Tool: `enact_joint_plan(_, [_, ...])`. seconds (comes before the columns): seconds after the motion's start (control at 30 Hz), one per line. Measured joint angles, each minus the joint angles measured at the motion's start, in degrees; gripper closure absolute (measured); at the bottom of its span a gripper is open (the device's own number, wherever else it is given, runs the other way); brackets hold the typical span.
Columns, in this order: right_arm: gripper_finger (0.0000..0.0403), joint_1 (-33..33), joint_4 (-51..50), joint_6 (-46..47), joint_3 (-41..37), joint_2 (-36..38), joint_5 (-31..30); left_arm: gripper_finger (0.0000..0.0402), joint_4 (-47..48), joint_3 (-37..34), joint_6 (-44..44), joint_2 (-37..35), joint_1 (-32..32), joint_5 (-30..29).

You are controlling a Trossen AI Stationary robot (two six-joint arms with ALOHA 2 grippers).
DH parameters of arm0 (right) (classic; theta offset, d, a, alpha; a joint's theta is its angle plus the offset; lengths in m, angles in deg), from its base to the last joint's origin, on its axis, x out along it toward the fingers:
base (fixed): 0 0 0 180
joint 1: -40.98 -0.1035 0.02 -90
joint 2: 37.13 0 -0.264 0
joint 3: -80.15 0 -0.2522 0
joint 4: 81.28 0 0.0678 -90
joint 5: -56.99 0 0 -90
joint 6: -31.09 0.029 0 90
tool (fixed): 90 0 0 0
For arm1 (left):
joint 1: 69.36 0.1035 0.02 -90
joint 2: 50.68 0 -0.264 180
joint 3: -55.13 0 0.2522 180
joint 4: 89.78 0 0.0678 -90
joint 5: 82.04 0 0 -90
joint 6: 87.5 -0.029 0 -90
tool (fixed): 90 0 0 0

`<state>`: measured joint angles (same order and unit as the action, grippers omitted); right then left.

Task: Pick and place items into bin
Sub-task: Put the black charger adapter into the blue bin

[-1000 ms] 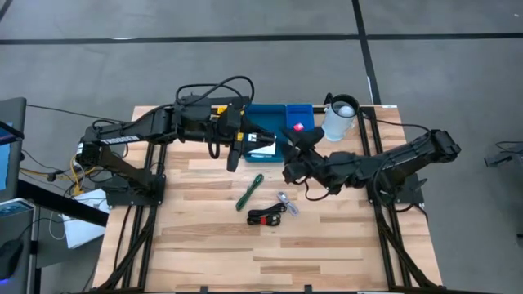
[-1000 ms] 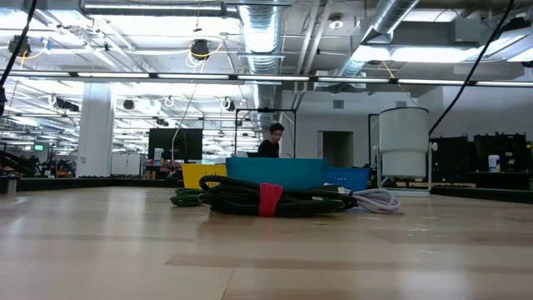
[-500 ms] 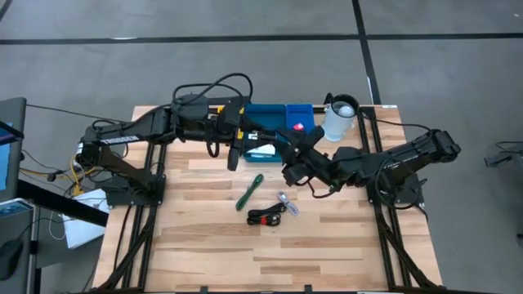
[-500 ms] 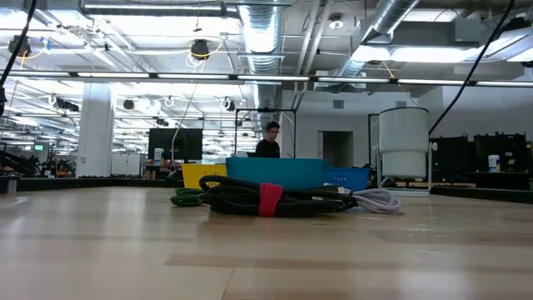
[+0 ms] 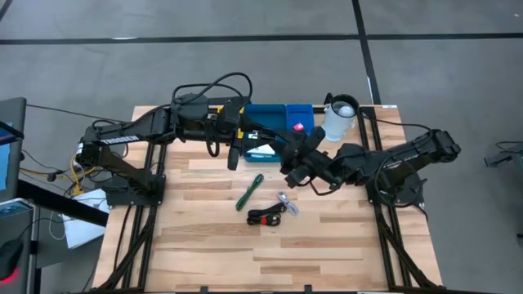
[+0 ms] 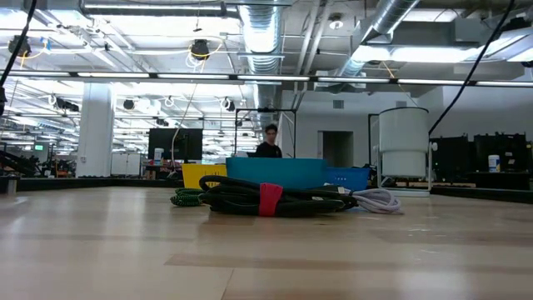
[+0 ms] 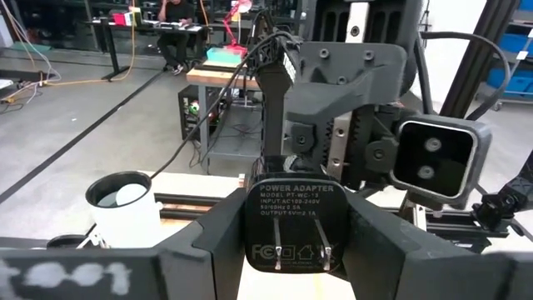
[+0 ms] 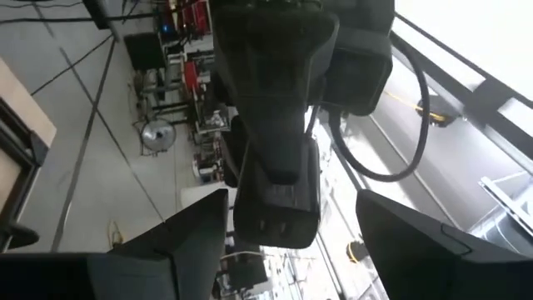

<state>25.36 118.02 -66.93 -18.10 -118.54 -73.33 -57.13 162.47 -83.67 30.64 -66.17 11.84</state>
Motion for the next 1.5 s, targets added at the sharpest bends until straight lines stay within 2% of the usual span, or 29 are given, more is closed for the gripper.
enact_joint_plan(0.63, [0.0147, 1.4, 0.0, 0.4, 0.0, 0.0, 4.5, 0.025, -0.2, 0.0, 0.0, 0.0, -0.4, 0.1])
enact_joint_plan(0.77, [0.0177, 1.4, -0.1, 0.8, 0.0, 0.0, 4.5, 0.025, -0.2, 0.0, 0.0, 0.0, -0.4, 0.1])
enact_joint_plan(0.97, [0.0263, 1.4, -0.4, 2.8, 0.0, 0.0, 4.4, 0.025, -0.5, 0.0, 0.0, 0.0, -0.4, 0.1])
enact_joint_plan(1.5, [0.0258, 1.5, -1.0, 4.7, 0.0, 0.0, 4.3, 0.025, 0.0, 0.0, -0.1, 0.0, -0.4, 0.0])
